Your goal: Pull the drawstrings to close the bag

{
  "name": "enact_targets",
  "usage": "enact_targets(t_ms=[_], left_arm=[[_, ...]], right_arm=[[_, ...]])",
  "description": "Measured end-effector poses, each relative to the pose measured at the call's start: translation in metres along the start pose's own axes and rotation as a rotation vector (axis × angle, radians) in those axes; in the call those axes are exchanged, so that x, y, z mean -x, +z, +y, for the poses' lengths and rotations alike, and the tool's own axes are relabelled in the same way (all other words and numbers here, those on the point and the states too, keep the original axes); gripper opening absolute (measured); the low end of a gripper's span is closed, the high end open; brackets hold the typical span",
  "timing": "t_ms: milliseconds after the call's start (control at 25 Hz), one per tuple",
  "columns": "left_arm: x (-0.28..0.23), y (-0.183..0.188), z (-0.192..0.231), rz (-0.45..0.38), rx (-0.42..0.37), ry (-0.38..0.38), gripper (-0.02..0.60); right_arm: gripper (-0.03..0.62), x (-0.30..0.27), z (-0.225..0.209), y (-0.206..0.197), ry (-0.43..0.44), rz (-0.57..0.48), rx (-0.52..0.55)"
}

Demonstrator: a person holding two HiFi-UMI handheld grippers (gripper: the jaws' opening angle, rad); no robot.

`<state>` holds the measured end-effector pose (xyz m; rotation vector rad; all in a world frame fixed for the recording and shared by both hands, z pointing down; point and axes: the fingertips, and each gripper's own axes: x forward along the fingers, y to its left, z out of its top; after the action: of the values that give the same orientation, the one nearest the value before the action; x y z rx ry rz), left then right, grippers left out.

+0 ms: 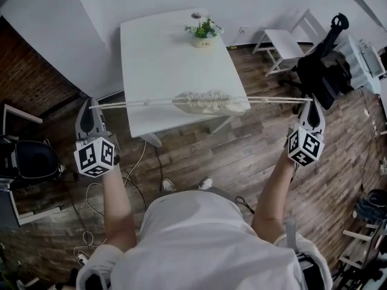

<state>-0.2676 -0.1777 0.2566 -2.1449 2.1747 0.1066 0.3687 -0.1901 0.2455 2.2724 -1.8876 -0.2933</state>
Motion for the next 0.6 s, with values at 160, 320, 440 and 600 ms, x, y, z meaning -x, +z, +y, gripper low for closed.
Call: enact_targets(t_ms=[160,320,440,600], left_arm=[[-0.003,0.003,-0.002,-0.015,0.006,-0.015,0.017],[-0.003,0.002,-0.01,-0.015,-0.004,-0.04,0.017],[-0.003,0.002,-0.014,-0.009,-0.001,-0.047,0.017],[-0.002,0.002,-0.01,-0.004,0.017,-0.043,0.017]], right_arm=[[0.038,0.007,-0.007,0.001,-0.022,-0.001,0.019],[0.038,0.016,-0.019,-0.004,-0.047,0.007,0.023],[0.038,0.017,-0.024,-0.007,-0.054,0.016,0.022],[0.038,0.018,-0.023,-0.006,-0.046,0.016,0.036]])
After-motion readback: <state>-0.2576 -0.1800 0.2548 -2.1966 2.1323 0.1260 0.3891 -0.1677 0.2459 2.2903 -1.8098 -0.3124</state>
